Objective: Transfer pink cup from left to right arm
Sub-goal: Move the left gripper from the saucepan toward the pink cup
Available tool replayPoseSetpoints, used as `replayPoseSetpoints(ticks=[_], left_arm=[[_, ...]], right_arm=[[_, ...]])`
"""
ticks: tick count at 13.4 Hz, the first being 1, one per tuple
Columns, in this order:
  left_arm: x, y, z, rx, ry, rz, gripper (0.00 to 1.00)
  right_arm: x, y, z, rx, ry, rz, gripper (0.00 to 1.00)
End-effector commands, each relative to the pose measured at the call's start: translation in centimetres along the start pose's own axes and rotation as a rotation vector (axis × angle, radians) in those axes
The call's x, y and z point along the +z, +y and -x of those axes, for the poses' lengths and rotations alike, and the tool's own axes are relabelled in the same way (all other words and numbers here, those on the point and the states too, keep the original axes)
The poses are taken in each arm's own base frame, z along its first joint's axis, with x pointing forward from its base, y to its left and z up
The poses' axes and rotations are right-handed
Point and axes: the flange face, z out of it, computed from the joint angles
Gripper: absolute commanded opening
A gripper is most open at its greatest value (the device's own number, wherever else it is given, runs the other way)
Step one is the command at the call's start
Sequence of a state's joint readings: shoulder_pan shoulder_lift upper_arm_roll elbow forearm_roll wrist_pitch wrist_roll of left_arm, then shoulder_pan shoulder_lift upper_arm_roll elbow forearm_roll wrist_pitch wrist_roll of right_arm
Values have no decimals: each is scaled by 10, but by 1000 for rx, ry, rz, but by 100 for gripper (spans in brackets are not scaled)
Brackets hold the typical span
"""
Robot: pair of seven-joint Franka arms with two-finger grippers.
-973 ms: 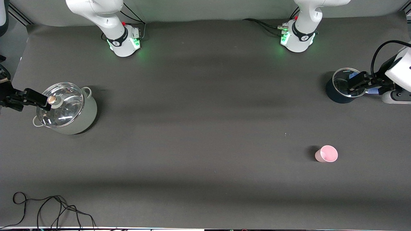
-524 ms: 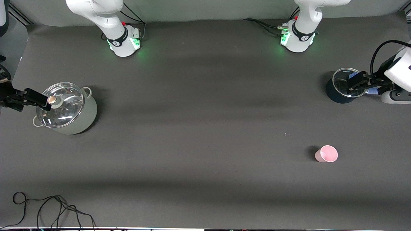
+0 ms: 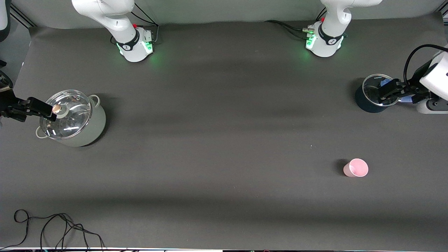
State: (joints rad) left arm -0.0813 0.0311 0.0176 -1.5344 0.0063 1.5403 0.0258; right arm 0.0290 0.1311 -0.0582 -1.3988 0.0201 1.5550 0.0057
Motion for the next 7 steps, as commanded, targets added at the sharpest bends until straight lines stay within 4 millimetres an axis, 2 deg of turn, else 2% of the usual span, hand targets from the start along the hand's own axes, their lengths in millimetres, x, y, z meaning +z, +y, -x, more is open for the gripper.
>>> replayPoseSetpoints(ticks=[1,2,5,7], left_arm=[[-8,-7,-4,169,32,-12,100],[-11,-8,-7,209,42,-14,100],[-14,-36,-18,393,85,-12,100],[-18,-44,-25,543,149,-21,100]], right_arm=[[-5,-1,-3,-17,12,-18,100],[-5,-2,-2,-19,10,-19,100],[-5,-1,-2,-17,10,-18,100],[-5,-1,-3,-17,12,-18,100]])
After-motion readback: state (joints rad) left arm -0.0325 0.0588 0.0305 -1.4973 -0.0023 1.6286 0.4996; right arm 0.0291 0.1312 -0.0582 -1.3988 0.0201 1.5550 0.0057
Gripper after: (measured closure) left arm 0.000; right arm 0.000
